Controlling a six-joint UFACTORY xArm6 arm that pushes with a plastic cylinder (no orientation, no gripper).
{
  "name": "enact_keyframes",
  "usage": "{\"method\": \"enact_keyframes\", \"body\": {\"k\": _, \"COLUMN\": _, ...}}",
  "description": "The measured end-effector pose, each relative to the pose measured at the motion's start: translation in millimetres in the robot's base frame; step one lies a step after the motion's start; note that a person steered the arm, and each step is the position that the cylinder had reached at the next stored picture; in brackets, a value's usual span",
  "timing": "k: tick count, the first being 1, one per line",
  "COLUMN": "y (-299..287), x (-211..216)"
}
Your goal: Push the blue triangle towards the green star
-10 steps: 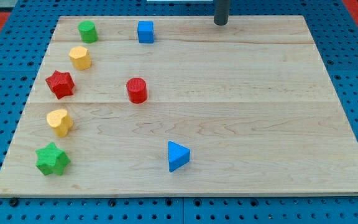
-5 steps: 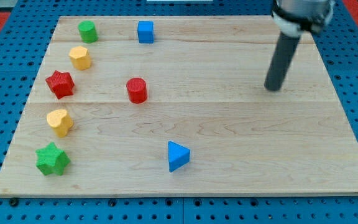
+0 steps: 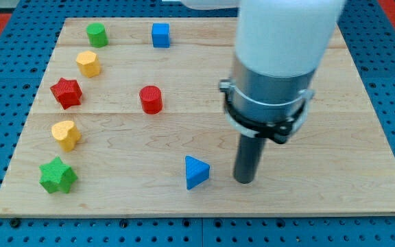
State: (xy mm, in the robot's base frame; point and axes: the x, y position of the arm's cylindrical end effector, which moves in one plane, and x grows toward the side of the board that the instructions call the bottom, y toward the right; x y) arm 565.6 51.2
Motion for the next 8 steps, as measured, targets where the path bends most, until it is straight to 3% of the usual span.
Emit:
{"method": "enact_keyframes", "body": {"k": 2, "y": -68.5, "x": 0.7}}
{"method": "enact_keyframes", "body": {"k": 4, "y": -20.0, "x": -2.3}}
{"method": "enact_keyframes", "body": {"k": 5, "y": -19.7, "x": -25.6}}
{"method": "enact_keyframes", "body": {"k": 8, "y": -116.1, "x": -23.3}}
